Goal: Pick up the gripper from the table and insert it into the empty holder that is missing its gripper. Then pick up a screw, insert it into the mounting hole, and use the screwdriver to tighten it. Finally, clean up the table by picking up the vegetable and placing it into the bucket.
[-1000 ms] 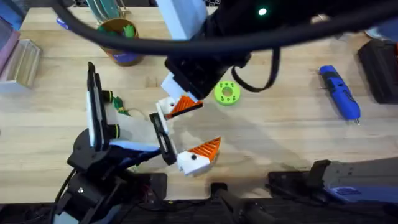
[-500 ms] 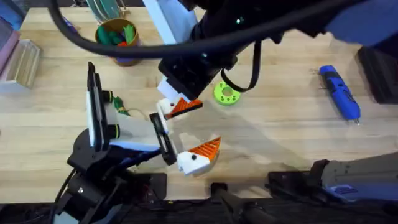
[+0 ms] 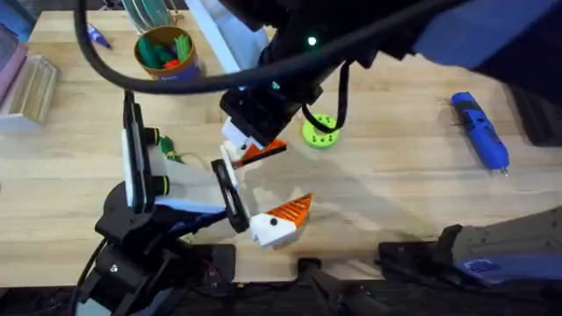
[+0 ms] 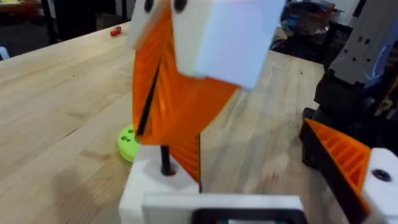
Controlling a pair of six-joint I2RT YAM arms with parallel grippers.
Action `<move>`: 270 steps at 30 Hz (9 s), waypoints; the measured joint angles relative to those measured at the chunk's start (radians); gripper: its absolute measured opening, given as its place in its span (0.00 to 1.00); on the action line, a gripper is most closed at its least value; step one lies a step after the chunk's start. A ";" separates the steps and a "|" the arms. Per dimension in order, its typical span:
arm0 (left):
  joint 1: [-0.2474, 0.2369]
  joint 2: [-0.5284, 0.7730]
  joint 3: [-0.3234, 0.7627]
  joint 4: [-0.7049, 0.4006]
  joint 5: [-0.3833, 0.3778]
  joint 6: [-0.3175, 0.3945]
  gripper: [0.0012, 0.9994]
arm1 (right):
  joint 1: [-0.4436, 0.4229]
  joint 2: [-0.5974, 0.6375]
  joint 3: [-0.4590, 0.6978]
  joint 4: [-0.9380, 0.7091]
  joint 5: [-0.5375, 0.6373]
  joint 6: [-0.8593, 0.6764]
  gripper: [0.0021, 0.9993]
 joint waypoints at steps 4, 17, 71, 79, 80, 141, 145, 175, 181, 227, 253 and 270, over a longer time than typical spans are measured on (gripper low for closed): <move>0.000 0.000 0.000 0.000 0.000 0.000 0.99 | 0.000 0.004 0.000 -0.016 -0.003 0.000 0.00; 0.000 0.000 0.000 -0.001 0.000 0.000 0.99 | 0.007 0.015 0.000 0.001 -0.004 0.000 0.00; 0.000 0.000 0.000 -0.003 0.014 -0.012 0.99 | 0.040 0.044 0.011 -0.029 0.030 0.000 0.00; -0.006 0.000 0.000 -0.003 0.019 -0.012 0.99 | 0.036 0.044 0.014 -0.046 0.023 0.000 0.00; -0.006 0.000 0.000 -0.003 0.019 -0.012 0.99 | 0.036 0.044 0.014 -0.046 0.023 0.000 0.00; -0.005 0.000 0.000 -0.003 0.011 -0.001 0.89 | -0.530 -0.736 -0.514 -0.152 -0.495 -0.223 0.89; -0.005 0.000 0.000 -0.003 0.011 0.000 0.73 | -0.530 -0.714 -0.515 -0.153 -0.502 -0.238 0.89; -0.005 0.000 0.000 -0.003 0.011 0.003 0.01 | -0.699 -0.359 -0.517 0.091 -0.029 -0.145 0.89; -0.005 0.000 0.000 -0.003 0.011 0.003 0.01 | -0.967 -0.180 -0.497 0.106 0.155 -0.156 0.90; -0.005 0.000 0.000 -0.003 0.011 0.003 0.01 | -1.494 0.168 -0.459 0.341 0.152 -0.794 0.91; -0.005 0.000 0.000 -0.003 0.011 0.003 0.01 | -1.494 0.169 -0.459 0.325 0.150 -0.759 0.02; -0.005 0.000 0.000 -0.003 0.011 0.003 0.01 | -1.492 -0.201 -0.459 0.318 -0.038 -0.485 0.02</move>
